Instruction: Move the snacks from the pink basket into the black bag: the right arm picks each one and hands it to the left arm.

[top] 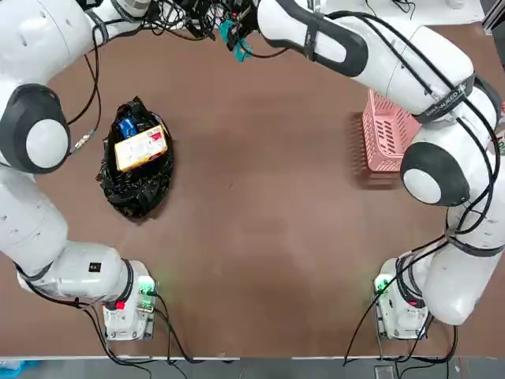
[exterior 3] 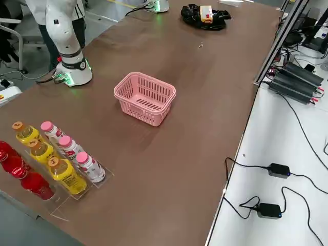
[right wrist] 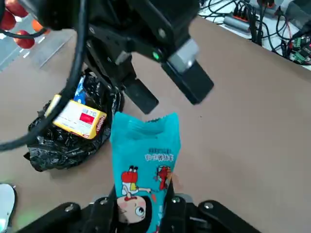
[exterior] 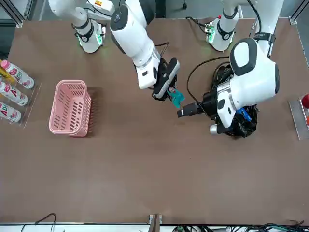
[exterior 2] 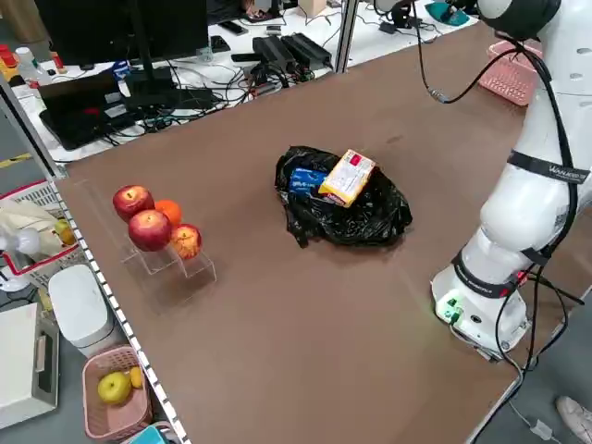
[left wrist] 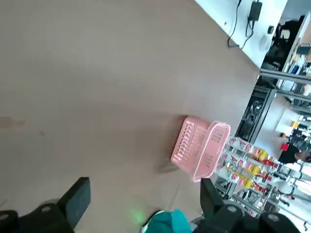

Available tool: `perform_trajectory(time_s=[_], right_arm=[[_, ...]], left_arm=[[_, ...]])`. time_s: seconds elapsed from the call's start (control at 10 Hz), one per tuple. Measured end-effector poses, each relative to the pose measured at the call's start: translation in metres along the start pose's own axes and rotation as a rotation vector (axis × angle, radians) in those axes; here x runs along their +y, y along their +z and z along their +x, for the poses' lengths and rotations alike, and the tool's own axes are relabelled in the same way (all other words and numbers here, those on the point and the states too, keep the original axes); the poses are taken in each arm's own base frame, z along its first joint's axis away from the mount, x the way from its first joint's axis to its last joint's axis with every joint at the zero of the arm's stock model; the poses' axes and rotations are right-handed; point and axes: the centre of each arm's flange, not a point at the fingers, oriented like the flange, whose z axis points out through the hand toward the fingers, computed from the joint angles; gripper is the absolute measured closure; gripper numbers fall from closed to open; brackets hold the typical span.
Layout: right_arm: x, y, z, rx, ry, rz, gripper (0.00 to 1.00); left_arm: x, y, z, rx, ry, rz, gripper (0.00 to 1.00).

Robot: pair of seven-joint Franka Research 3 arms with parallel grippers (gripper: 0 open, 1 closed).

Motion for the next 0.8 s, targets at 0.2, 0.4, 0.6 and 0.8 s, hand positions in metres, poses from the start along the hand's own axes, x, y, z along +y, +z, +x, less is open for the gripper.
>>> perform_trajectory(time_s=[0.2, 0.4, 0.6, 0.8], right_arm=[[-0.008, -0.002, 0.002, 0.009, 0.0, 0.005, 0.66], [-0.009, -0.003, 0.003, 0.012, -0.002, 0.006, 0.66], [-0.009, -0.003, 0.003, 0.013, -0.001, 0.007, 0.66], [-0.009, -0.002, 0.003, 0.012, -0.001, 0.006, 0.66]], left_arm=[[-0.006, -0.012, -0.001, -0.044, 0.002, 0.012, 0.04], [-0.008, -0.028, -0.009, -0.093, 0.013, 0.022, 0.05], [-0.001, -0.034, -0.017, -0.101, 0.023, 0.012, 0.05], [0.004, -0.032, -0.023, -0.11, 0.04, 0.008, 0.07]])
